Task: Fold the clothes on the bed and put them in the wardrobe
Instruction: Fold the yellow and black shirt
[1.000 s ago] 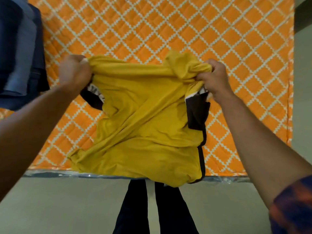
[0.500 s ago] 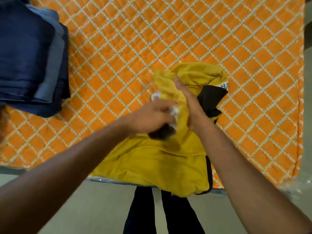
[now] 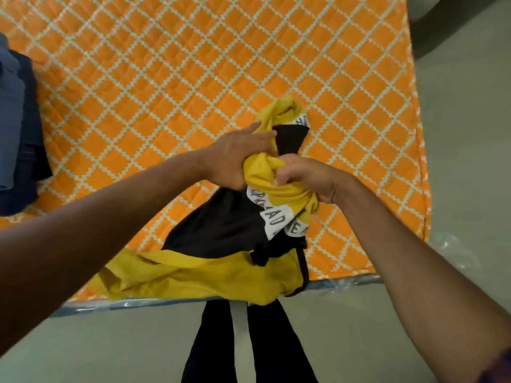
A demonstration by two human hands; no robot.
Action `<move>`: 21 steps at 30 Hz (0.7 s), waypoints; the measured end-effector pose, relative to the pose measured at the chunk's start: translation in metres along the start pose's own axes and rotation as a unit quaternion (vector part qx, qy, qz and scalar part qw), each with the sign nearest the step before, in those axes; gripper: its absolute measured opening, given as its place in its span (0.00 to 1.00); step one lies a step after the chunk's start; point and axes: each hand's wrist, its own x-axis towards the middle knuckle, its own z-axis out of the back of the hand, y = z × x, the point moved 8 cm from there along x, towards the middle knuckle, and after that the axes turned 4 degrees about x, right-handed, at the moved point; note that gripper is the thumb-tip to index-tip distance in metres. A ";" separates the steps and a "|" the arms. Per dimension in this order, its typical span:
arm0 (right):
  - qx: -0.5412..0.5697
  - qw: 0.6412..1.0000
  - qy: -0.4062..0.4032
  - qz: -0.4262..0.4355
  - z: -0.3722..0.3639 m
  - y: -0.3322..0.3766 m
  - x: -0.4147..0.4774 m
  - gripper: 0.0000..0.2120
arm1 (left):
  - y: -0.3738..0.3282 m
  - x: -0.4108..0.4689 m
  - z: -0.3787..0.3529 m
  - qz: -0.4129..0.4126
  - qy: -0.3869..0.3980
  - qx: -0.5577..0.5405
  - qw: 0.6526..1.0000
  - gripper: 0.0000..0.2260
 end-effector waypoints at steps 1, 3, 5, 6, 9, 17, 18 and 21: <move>0.008 1.000 0.018 0.009 0.003 0.001 -0.008 0.12 | -0.006 0.008 -0.004 0.011 0.045 0.004 0.999 0.35; -0.010 0.999 0.029 0.033 0.018 0.002 -0.025 0.14 | -0.014 0.018 -0.015 0.027 0.141 0.046 0.989 0.27; -0.105 0.993 -0.022 0.050 0.037 -0.002 -0.038 0.15 | -0.017 0.019 -0.017 0.036 0.159 0.061 0.985 0.12; -0.161 0.983 -0.074 0.057 0.051 -0.005 -0.041 0.12 | -0.013 0.017 -0.015 0.048 0.156 0.066 0.984 0.15; -0.255 0.928 -0.253 0.103 0.078 -0.014 -0.046 0.04 | -0.006 0.001 -0.008 0.085 0.144 0.076 0.983 0.18; -0.325 0.884 -0.266 0.204 -0.023 0.005 -0.001 0.10 | 0.051 -0.155 -0.006 0.278 0.166 0.160 0.933 0.20; -0.344 0.888 -0.221 0.209 -0.046 0.005 0.009 0.10 | 0.053 -0.184 -0.018 0.298 0.184 0.154 0.924 0.17; -0.420 0.887 -0.051 0.185 -0.134 -0.007 0.036 0.14 | 0.049 -0.288 -0.070 0.379 0.230 0.165 0.881 0.17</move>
